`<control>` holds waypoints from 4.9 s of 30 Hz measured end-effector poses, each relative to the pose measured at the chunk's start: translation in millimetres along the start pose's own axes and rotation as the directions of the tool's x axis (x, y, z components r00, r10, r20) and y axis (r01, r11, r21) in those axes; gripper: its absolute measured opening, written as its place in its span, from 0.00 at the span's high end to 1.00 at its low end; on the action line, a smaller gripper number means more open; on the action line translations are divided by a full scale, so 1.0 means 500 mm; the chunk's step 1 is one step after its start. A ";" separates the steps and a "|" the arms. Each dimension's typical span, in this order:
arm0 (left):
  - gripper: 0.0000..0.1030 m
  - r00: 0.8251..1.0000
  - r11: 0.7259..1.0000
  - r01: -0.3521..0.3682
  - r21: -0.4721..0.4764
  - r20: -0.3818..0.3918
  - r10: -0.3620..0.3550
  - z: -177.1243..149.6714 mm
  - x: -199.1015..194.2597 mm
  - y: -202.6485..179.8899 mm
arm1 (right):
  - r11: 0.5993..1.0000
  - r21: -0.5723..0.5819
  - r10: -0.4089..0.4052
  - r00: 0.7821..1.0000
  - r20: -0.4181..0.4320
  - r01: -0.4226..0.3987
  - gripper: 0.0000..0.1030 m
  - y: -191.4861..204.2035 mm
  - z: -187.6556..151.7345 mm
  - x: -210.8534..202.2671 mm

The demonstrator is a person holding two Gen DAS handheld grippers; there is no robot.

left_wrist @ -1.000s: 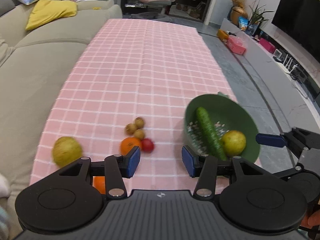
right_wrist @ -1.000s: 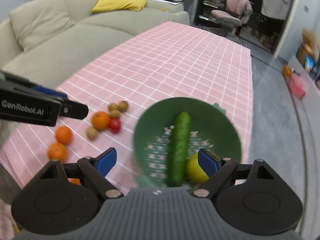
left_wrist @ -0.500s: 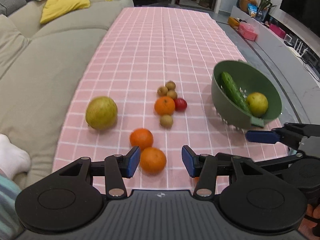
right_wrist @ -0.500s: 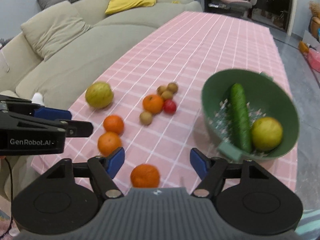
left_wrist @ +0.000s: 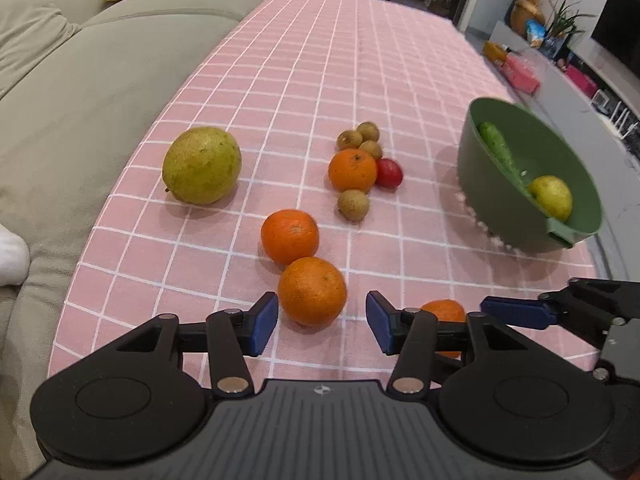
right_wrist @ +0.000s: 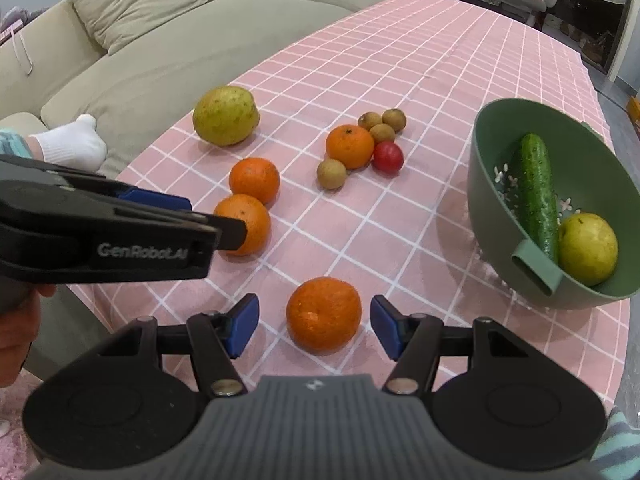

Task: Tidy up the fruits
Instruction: 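Grasp a mandarin with the left tool while the right tool grasps another mandarin, then carry both mandarins over the green colander with both tools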

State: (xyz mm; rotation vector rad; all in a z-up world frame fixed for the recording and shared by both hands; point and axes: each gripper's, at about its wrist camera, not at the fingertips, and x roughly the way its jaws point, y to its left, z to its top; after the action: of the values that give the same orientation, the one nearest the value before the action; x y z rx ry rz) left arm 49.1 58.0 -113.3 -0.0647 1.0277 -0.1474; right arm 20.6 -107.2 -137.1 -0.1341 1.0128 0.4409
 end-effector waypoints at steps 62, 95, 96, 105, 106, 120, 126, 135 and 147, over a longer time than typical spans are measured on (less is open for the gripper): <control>0.63 0.993 0.994 0.102 -0.044 -0.052 -0.104 0.022 0.033 -0.019 | 0.998 0.034 -0.048 0.996 -0.072 0.051 0.61 -0.039 -0.002 0.033; 0.53 0.985 0.985 0.169 -0.018 -0.021 -0.170 0.034 0.012 -0.049 | 0.993 0.119 -0.008 1.000 -0.028 0.012 0.61 -0.071 0.000 0.002; 0.53 0.985 0.985 0.171 -0.016 -0.006 -0.171 0.041 0.004 -0.054 | 0.993 0.121 -0.014 1.000 -0.012 0.015 0.61 -0.074 0.002 -0.007; 0.53 0.976 0.981 0.194 0.030 0.099 -0.196 0.118 -0.056 -0.116 | 0.988 0.139 -0.086 0.989 0.123 0.069 0.61 -0.110 0.022 -0.091; 0.53 0.974 0.980 0.197 0.039 0.110 -0.200 0.126 -0.060 -0.125 | 0.986 0.146 -0.095 0.987 0.133 0.076 0.61 -0.116 0.025 -0.102; 0.53 0.973 0.957 0.198 0.213 0.072 -0.218 0.217 -0.011 -0.271 | 0.963 0.111 -0.261 0.953 0.157 0.246 0.61 -0.244 0.078 -0.153; 0.53 0.981 0.945 0.172 0.278 0.038 -0.190 0.227 0.031 -0.299 | 0.951 0.054 -0.308 0.946 0.100 0.304 0.61 -0.303 0.109 -0.117; 0.53 0.984 0.942 0.170 0.289 -0.008 -0.176 0.245 0.079 -0.304 | 0.950 -0.027 -0.308 0.950 0.054 0.310 0.61 -0.341 0.136 -0.065; 0.53 0.997 0.926 0.074 0.371 -0.010 -0.075 0.251 0.118 -0.333 | 0.950 -0.092 -0.299 0.954 0.000 0.298 0.61 -0.361 0.161 0.003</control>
State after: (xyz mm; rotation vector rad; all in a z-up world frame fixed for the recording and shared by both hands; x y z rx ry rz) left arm 171.3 -117.4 -78.4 0.2411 0.9788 -0.4092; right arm 159.9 -245.3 -112.6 -0.3683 0.9674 0.2095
